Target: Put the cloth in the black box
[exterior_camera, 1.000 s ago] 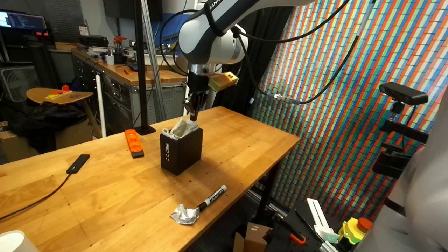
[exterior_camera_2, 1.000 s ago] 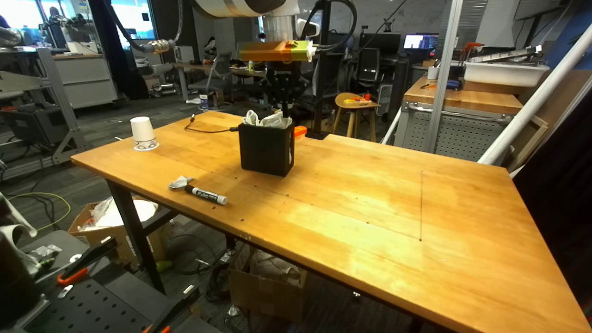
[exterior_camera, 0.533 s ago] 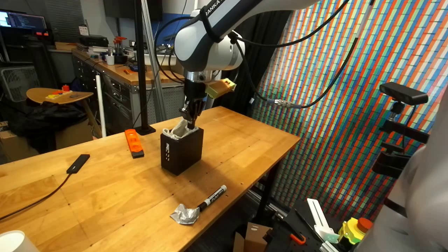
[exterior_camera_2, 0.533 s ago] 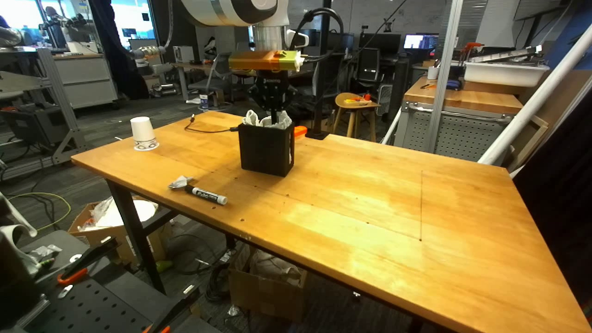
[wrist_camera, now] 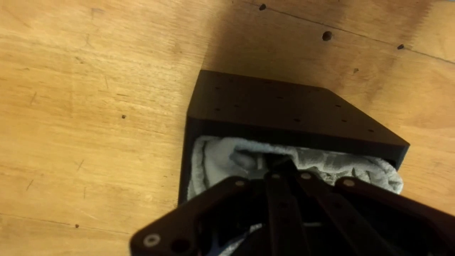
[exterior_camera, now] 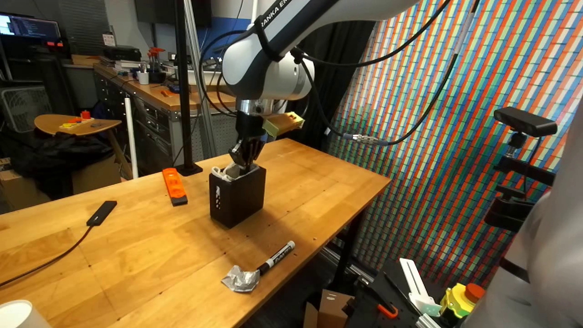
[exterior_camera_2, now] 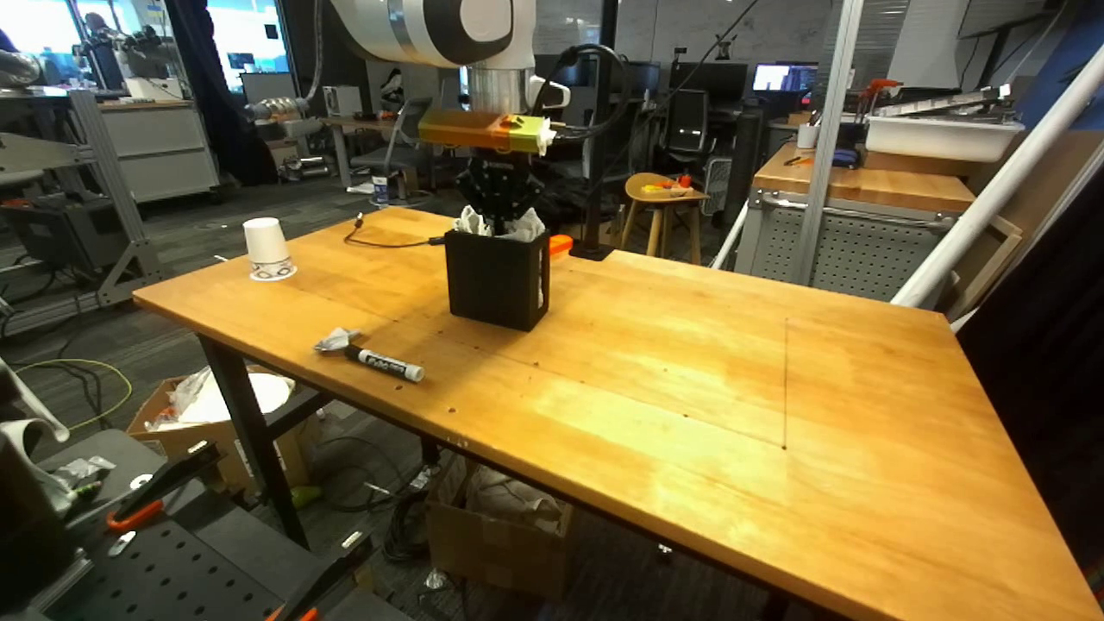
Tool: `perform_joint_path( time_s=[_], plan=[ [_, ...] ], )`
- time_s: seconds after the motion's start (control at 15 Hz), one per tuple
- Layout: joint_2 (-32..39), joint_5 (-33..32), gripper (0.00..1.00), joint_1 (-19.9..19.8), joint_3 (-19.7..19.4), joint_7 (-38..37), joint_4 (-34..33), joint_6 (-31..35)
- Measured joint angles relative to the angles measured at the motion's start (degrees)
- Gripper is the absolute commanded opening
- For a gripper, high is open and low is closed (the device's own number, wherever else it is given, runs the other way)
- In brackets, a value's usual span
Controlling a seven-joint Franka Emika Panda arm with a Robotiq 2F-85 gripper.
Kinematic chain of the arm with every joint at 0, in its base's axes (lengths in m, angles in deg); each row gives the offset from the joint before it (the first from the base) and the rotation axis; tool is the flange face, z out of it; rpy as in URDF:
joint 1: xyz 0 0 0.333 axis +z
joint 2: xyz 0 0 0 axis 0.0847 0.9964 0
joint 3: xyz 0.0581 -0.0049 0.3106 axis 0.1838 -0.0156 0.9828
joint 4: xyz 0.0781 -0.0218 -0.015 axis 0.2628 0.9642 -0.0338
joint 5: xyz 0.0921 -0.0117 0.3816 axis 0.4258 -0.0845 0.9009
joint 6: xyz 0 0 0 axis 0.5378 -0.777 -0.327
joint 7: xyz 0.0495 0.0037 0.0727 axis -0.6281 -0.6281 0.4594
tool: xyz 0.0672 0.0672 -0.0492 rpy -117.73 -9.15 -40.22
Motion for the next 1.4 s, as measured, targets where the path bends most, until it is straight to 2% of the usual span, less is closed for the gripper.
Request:
perform_joint_path(
  time_s=[1.4],
  plan=[
    [7.5,1.5,0.00,0.0,2.8,0.1,-0.6,1.0]
  ],
)
